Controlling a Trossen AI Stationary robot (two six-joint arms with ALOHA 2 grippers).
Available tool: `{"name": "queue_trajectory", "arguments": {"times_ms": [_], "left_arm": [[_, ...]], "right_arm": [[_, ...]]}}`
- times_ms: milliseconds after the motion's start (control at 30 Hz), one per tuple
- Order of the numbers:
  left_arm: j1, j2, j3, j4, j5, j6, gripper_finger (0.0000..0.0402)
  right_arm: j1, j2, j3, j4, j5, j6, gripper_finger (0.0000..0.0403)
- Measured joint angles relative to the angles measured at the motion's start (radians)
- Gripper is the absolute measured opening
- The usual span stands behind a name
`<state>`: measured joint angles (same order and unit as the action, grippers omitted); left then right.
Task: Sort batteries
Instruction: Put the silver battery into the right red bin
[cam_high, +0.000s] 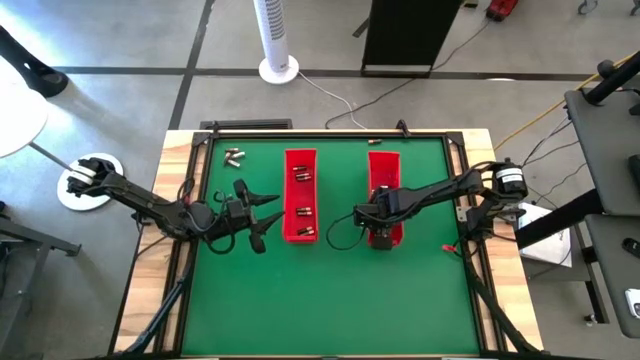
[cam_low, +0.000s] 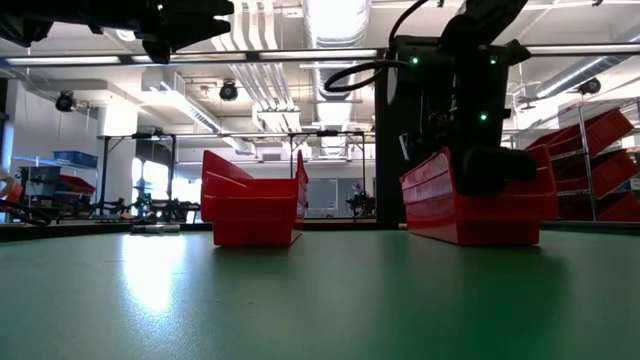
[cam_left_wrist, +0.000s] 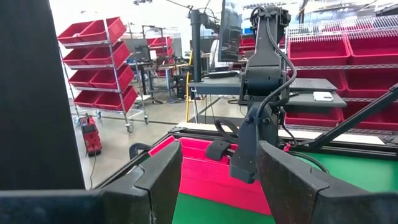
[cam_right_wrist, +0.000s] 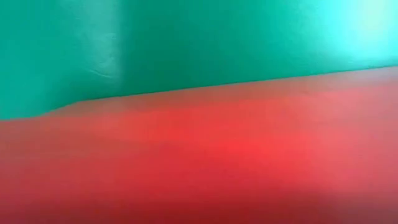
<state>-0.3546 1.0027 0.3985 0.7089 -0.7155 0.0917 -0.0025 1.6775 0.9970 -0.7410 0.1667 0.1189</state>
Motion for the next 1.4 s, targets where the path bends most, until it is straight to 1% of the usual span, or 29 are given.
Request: {"name": "queue_trajectory", "arguments": {"times_ms": [67,300,367,467,700,1000,1167,1333,1400], "left_arm": [[0.000,0.000,0.000,0.000,0.000,0.000,0.0187],[0.000,0.000,0.000,0.001,-0.001,0.000,0.0187],[0.000,0.000,0.000,0.001,-0.021,0.004,0.0187],[0.001,0.005,0.000,-0.012,-0.076,0.005,0.0187],[0.011,0.039,0.000,-0.013,-0.085,0.004,0.0187],[0.031,0.071,0.000,-0.009,-0.087,-0.004,0.0187],[0.031,0.062,0.000,-0.004,-0.098,-0.012,0.0187],[0.031,0.058,0.000,-0.005,-0.117,-0.024,0.0187],[0.031,0.058,0.000,-0.006,-0.134,-0.035,0.0187]], "right_arm": [[0.000,-0.002,0.000,-0.001,0.016,-0.002,0.0089],[0.006,-0.022,0.024,-0.023,0.018,-0.016,0.0145],[0.011,-0.040,0.035,-0.032,0.018,-0.016,0.0159],[0.013,-0.066,0.051,-0.070,0.018,-0.012,0.0179],[0.017,-0.138,0.092,-0.190,0.024,0.019,0.0221],[0.102,-0.251,0.103,-0.189,0.211,0.099,0.0253],[0.153,-0.280,0.100,-0.187,0.303,0.143,0.0268],[0.197,-0.290,0.104,-0.171,0.353,0.159,0.0278],[0.215,-0.294,0.104,-0.157,0.358,0.160,0.0281]]}}
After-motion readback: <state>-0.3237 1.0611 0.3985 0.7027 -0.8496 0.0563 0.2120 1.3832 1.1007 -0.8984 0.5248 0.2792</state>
